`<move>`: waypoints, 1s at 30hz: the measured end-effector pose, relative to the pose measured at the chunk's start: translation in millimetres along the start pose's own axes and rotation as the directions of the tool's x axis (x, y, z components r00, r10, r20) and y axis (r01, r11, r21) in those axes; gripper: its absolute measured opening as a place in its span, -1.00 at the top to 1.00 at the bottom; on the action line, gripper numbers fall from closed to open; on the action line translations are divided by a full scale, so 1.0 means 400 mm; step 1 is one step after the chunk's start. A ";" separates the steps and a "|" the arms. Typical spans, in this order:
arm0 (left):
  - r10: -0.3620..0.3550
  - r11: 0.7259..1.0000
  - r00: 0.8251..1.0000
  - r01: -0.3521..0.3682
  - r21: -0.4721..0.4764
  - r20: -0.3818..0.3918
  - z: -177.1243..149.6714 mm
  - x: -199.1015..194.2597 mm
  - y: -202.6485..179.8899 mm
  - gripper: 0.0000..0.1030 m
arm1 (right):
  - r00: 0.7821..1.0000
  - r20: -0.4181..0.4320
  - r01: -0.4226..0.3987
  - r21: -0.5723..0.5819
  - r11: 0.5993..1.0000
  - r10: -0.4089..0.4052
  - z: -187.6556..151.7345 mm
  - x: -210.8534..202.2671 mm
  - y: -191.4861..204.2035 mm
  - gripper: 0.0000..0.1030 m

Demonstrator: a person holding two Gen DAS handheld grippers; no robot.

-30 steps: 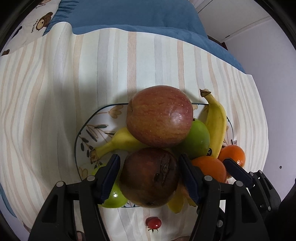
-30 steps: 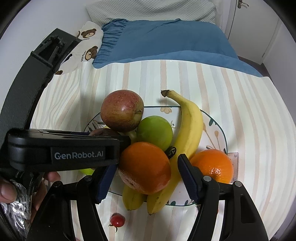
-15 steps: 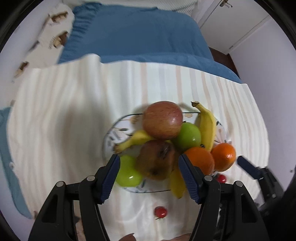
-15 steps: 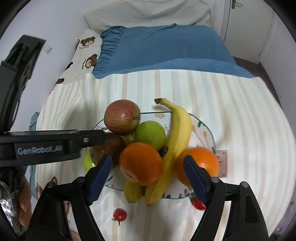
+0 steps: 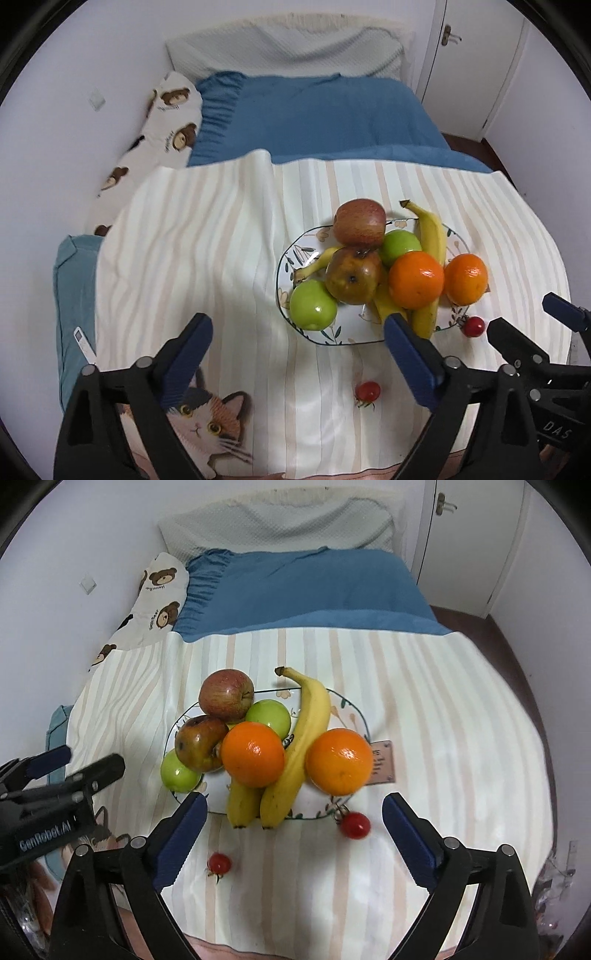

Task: Organize fruits
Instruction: 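Lift both tools off the plate and move toward the cherry tomatoes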

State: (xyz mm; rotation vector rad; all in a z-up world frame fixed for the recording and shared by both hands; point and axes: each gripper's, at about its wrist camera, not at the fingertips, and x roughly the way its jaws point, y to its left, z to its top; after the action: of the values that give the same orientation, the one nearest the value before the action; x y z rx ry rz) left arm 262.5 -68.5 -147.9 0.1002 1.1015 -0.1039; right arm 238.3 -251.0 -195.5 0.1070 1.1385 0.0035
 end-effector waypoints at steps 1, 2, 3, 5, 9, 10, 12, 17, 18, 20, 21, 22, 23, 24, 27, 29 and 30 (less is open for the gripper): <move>-0.004 1.000 1.000 0.004 0.000 0.009 -0.008 -0.016 0.000 -0.96 | 1.000 0.013 0.005 -0.004 1.000 -0.005 -0.007 -0.021 0.001 -0.90; -0.005 1.000 1.000 0.005 -0.004 0.018 -0.014 -0.033 -0.001 -0.96 | 1.000 0.027 0.004 -0.007 1.000 -0.004 -0.013 -0.043 0.002 -0.90; -0.005 1.000 1.000 0.005 -0.011 0.030 -0.019 -0.049 -0.002 -0.96 | 0.999 0.041 0.003 -0.011 1.000 -0.003 -0.019 -0.064 0.004 -0.90; -0.008 1.000 0.999 0.008 -0.018 0.048 -0.030 -0.080 -0.003 -0.96 | 0.998 0.069 0.012 -0.019 1.000 -0.010 -0.028 -0.110 0.005 -0.90; -0.016 0.999 0.994 0.020 -0.038 0.106 -0.054 -0.161 -0.004 -0.96 | 0.992 0.129 0.021 -0.037 0.999 -0.016 -0.051 -0.203 0.007 -0.91; -0.013 0.999 0.992 0.018 -0.040 0.122 -0.060 -0.185 -0.004 -0.96 | 0.991 0.136 0.019 -0.038 0.999 -0.014 -0.055 -0.219 0.008 -0.91; -0.009 0.999 0.988 0.015 -0.041 0.155 -0.077 -0.234 -0.007 -0.96 | 0.989 0.150 0.013 -0.037 0.999 -0.007 -0.070 -0.256 0.006 -0.91; 0.000 1.000 0.975 0.007 -0.030 0.224 -0.116 -0.338 -0.016 -0.96 | 0.981 0.195 0.000 -0.031 1.000 0.006 -0.116 -0.350 -0.005 -0.91; -0.001 1.000 0.972 0.007 -0.027 0.233 -0.121 -0.354 -0.018 -0.96 | 0.979 0.206 -0.003 -0.031 1.000 0.009 -0.124 -0.369 -0.007 -0.91; -0.002 1.000 0.966 0.009 -0.026 0.257 -0.137 -0.390 -0.021 -0.96 | 0.974 0.228 -0.002 -0.033 0.999 0.009 -0.141 -0.406 -0.011 -0.91; -0.004 1.000 0.964 0.012 -0.025 0.267 -0.144 -0.407 -0.021 -0.96 | 0.970 0.241 -0.001 -0.036 0.999 0.010 -0.150 -0.426 -0.012 -0.91; -0.004 1.000 0.961 0.011 -0.024 0.276 -0.151 -0.423 -0.023 -0.96 | 0.968 0.252 0.000 -0.038 0.999 0.010 -0.159 -0.445 -0.013 -0.91; -0.001 1.000 0.959 0.008 -0.023 0.284 -0.158 -0.435 -0.024 -0.96 | 0.966 0.259 -0.002 -0.038 0.999 0.011 -0.166 -0.461 -0.014 -0.91; -0.002 1.000 0.957 0.009 -0.023 0.289 -0.162 -0.447 -0.025 -0.96 | 0.964 0.267 -0.007 -0.036 0.999 0.016 -0.176 -0.480 -0.016 -0.91; -0.014 1.000 0.954 0.022 -0.023 0.301 -0.179 -0.477 -0.028 -0.96 | 0.957 0.291 -0.013 -0.032 0.999 0.022 -0.196 -0.529 -0.019 -0.91; -0.021 0.999 0.952 0.029 -0.022 0.305 -0.187 -0.488 -0.030 -0.96 | 0.952 0.304 -0.021 -0.032 0.999 0.029 -0.206 -0.559 -0.021 -0.91; -0.021 0.999 0.951 0.029 -0.021 0.307 -0.192 -0.493 -0.032 -0.96 | 0.949 0.312 -0.025 -0.033 0.999 0.034 -0.213 -0.574 -0.020 -0.91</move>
State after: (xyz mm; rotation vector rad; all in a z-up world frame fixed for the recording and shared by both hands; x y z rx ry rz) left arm 104.7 -64.4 -6.6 0.0448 0.7922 -0.1238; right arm 64.5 -265.1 -23.3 0.0955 0.8187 0.0283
